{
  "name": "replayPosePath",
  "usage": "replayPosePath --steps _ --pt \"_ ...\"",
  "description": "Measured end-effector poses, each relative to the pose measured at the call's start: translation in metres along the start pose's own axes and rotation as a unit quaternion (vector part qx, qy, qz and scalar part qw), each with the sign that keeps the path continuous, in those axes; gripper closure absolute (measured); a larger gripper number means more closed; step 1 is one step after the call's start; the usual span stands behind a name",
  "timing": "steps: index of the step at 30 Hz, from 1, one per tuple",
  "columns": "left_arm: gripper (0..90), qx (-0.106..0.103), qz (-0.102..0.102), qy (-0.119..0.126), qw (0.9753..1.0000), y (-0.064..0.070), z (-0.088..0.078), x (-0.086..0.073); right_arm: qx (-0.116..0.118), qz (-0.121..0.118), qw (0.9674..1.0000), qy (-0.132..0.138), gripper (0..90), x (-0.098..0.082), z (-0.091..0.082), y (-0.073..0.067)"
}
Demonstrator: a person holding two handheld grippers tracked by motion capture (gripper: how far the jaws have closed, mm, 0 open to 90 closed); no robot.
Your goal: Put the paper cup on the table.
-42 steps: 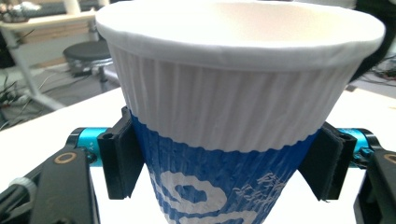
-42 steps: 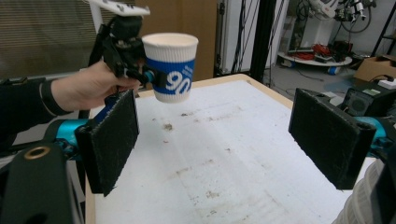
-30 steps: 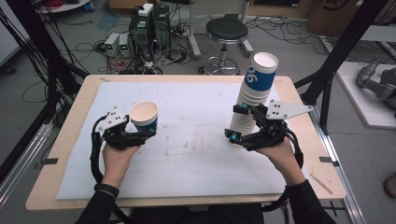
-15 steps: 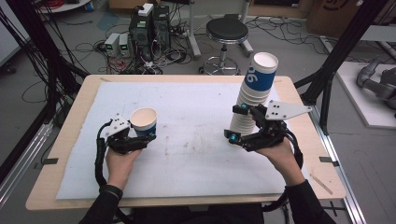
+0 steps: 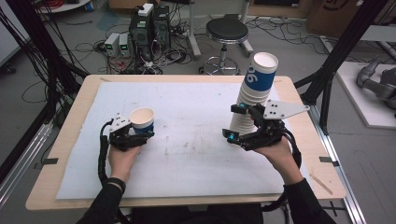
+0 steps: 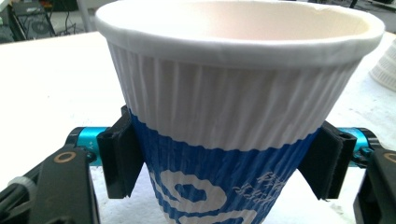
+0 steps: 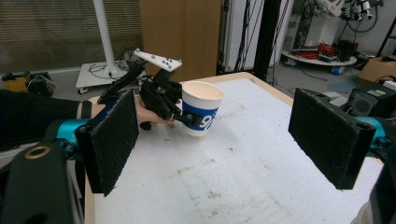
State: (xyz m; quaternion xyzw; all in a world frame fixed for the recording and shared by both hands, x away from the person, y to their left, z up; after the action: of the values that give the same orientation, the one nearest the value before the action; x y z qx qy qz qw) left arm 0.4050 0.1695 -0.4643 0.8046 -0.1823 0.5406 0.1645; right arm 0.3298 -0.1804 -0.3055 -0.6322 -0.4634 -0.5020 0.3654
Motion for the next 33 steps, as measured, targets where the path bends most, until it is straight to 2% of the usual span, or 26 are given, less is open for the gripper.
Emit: replayPosePath --steps 2,4,7,13,17,19,25,26,28,33 --pt "25.4 0.002 0.000 -0.010 0.9999 -0.001 0.004 -0.003 0.001 0.002 1.0000 0.001 16.4 0.000 0.001 -0.001" --pt "25.4 0.002 0.005 -0.010 0.9999 -0.002 0.006 -0.003 0.001 0.000 1.0000 -0.001 16.5 0.000 0.001 -0.001" --pt "25.0 -0.002 0.001 -0.012 0.9999 -0.002 0.007 -0.004 0.003 -0.002 1.0000 -0.001 16.5 0.000 0.002 -0.001" --pt "23.4 0.007 0.019 -0.044 0.9988 0.001 0.008 -0.008 0.001 0.001 1.0000 0.001 16.4 0.000 0.000 -0.001" --pt "22.3 0.002 0.011 -0.054 0.9985 0.001 0.006 -0.010 0.003 -0.001 1.0000 -0.002 16.5 0.000 0.001 -0.002" --pt "21.1 0.010 0.010 -0.061 0.9981 0.000 0.005 -0.010 0.003 -0.003 1.0000 -0.003 16.5 0.000 0.001 -0.002" --pt "17.9 0.016 0.007 -0.082 0.9965 0.002 0.004 -0.013 0.005 -0.002 1.0000 0.000 16.5 0.000 0.000 -0.002" --pt "16.7 0.015 0.012 -0.087 0.9960 0.002 0.003 -0.013 0.006 -0.003 1.0000 0.001 16.4 0.001 0.000 -0.002" --pt "16.6 0.030 0.014 -0.091 0.9953 0.002 0.001 -0.012 0.005 -0.003 1.0000 0.000 16.4 0.000 0.000 -0.003" --pt "16.8 0.041 0.011 -0.110 0.9931 -0.001 -0.007 -0.014 0.006 -0.003 1.0000 -0.001 16.4 0.000 0.001 -0.003"
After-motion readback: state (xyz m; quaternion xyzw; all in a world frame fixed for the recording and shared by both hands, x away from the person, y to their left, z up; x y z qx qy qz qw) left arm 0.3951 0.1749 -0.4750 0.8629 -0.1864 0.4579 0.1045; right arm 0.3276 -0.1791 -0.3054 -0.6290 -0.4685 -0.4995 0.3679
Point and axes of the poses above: each handheld gripper's, and its own axes: z roughly forward along the jaws, x roughly out of its top, y roughly to its right, the point moved 6 cm from there along z, roughly forward along the jaws, and after that the axes turned 5 degrees about x, right-handed, at the moved point
